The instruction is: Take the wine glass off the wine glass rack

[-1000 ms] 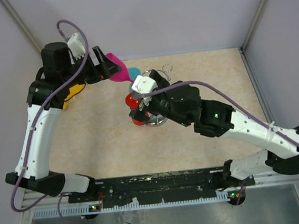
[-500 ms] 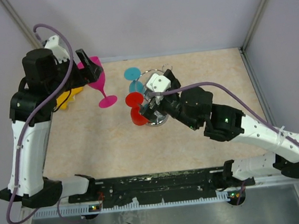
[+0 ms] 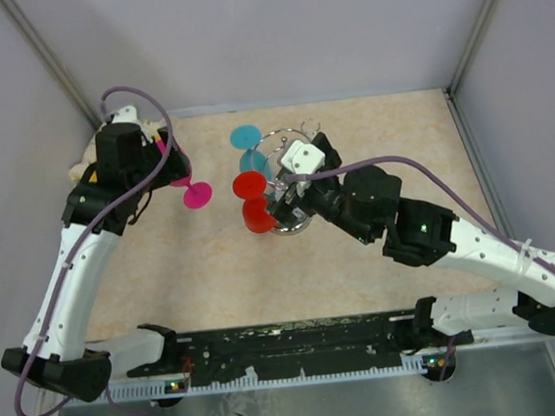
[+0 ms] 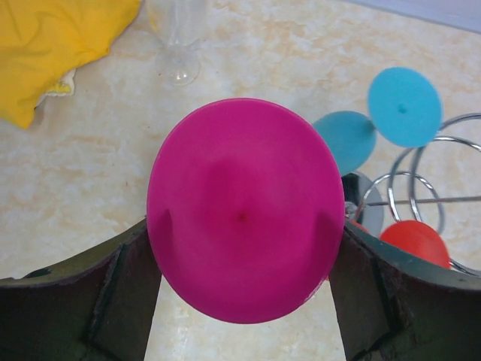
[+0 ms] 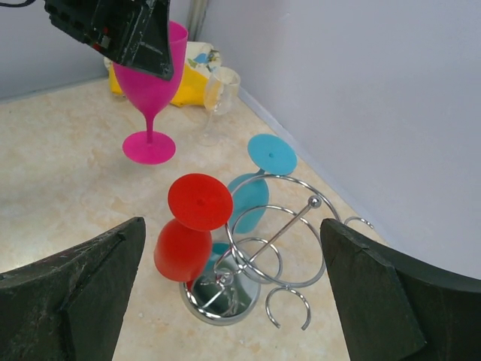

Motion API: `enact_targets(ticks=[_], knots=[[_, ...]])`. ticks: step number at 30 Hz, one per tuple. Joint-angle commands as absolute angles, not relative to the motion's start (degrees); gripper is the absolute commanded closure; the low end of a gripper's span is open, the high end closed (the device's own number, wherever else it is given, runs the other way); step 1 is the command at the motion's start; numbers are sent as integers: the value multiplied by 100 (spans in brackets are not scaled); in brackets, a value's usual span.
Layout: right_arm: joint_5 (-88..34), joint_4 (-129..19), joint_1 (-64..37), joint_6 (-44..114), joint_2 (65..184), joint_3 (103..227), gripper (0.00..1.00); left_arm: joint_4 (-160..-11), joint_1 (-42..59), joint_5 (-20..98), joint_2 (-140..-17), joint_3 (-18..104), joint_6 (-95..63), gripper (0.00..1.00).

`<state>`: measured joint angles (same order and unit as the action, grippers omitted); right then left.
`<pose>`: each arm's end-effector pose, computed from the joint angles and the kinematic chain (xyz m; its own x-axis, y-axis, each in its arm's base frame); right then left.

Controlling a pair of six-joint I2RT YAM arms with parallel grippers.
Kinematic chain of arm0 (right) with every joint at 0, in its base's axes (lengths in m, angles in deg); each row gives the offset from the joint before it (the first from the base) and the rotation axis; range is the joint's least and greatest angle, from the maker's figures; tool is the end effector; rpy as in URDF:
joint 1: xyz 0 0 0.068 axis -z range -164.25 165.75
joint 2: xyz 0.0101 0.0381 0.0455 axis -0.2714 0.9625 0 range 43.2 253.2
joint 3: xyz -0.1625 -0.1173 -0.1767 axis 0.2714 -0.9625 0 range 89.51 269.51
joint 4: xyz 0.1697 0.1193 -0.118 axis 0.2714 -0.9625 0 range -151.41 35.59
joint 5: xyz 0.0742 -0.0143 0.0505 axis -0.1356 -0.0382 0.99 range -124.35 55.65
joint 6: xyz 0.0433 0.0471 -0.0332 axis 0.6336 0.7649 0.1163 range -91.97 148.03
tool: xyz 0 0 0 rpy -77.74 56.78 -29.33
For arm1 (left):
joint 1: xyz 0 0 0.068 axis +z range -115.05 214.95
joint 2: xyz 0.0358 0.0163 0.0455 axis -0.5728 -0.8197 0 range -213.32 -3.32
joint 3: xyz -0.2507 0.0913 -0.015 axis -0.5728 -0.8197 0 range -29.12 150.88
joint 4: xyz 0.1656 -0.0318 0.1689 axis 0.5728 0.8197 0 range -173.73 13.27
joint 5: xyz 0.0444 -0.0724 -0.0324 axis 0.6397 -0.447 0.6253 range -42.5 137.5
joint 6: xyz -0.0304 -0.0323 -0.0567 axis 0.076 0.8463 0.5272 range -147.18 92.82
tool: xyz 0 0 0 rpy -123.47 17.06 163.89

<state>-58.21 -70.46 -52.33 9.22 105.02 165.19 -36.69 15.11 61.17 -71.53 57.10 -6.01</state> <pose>0.1069 0.2009 0.4472 0.2114 -0.2645 -0.9409 -0.6649 0.6667 -0.3368 0.2217 -0.0650 0.4145 -0.4746 -0.2019 -0.8567 -0.0387 0.9772 -0.2088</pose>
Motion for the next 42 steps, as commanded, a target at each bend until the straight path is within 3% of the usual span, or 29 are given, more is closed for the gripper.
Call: enact_targets(ticks=[1, 15, 42], knots=[[-5709, -6723, -5110, 1003, 10338, 16440, 1, -4785, 1535, 6760, -6946, 5115, -524, 17], [-5402, -6629, -4783, 1135, 10230, 16178, 1, -7036, 1550, 7952, -7532, 3747, -1154, 14], [-5166, -6766, -4352, 1537, 10501, 16281, 1, -9148, 2353, 7877, -9006, 2688, -1568, 13]])
